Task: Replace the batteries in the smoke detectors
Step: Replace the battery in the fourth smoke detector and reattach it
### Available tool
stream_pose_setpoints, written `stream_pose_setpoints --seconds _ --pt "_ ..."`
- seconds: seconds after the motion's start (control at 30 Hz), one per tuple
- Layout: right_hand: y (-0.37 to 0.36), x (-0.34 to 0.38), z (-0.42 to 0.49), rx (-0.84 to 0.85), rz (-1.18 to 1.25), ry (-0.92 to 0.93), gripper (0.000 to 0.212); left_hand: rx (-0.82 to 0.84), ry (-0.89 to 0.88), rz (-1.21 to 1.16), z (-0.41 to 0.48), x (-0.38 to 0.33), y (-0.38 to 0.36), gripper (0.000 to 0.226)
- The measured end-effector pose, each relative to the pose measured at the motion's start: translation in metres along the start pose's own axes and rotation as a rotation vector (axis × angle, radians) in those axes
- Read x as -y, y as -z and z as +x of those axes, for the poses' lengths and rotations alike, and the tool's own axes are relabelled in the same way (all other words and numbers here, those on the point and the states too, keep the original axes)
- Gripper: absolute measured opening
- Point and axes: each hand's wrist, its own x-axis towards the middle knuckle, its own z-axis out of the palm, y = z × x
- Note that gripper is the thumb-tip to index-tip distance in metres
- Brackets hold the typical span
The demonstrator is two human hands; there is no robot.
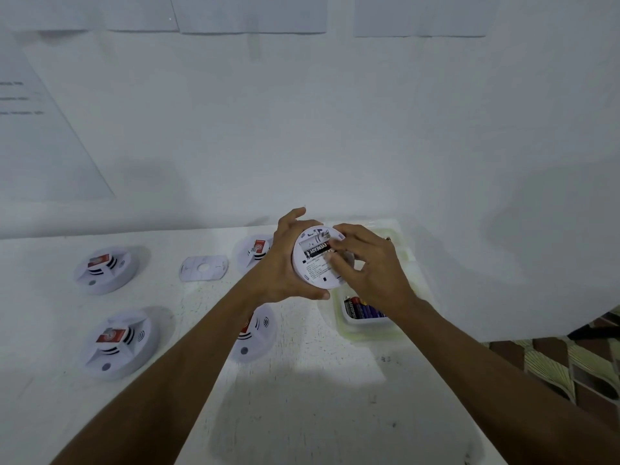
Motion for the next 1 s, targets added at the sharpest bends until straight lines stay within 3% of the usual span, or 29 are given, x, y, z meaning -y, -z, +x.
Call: stream_pose_setpoints --seconds 0.13,0.23,0.33,0.47,0.7,0.9,1.0 --pt "0.003 -0.008 0.004 0.075 0.102 -0.034 0.025 -0.002 0.035 -0.018 0.000 0.007 0.000 0.105" --pt "0.012 -0.017 0.020 0.120 0.211 -0.160 0.016 0.026 0.080 -0.005 0.003 0.012 0.001 0.106" --pt "0.021 -0.039 0.041 0.136 0.083 -0.324 0.011 0.037 0.114 0.015 0.006 0.014 0.006 0.105" --pt "0.022 -0.074 0.064 0.424 -0.162 -0.487 0.013 0.032 0.125 0.014 0.010 0.020 0.014 0.106" --pt "-0.003 -0.082 0.086 0.742 -0.231 -0.593 0.026 0.032 0.118 0.027 0.011 0.031 0.023 0.105" --pt "-0.004 -0.081 0.083 0.689 -0.215 -0.555 0.014 0.029 0.151 0.013 0.013 0.034 0.025 0.108" --pt "0.004 -0.075 0.082 0.585 -0.065 -0.619 0.012 0.034 0.160 0.005 0.013 0.034 0.024 0.110"
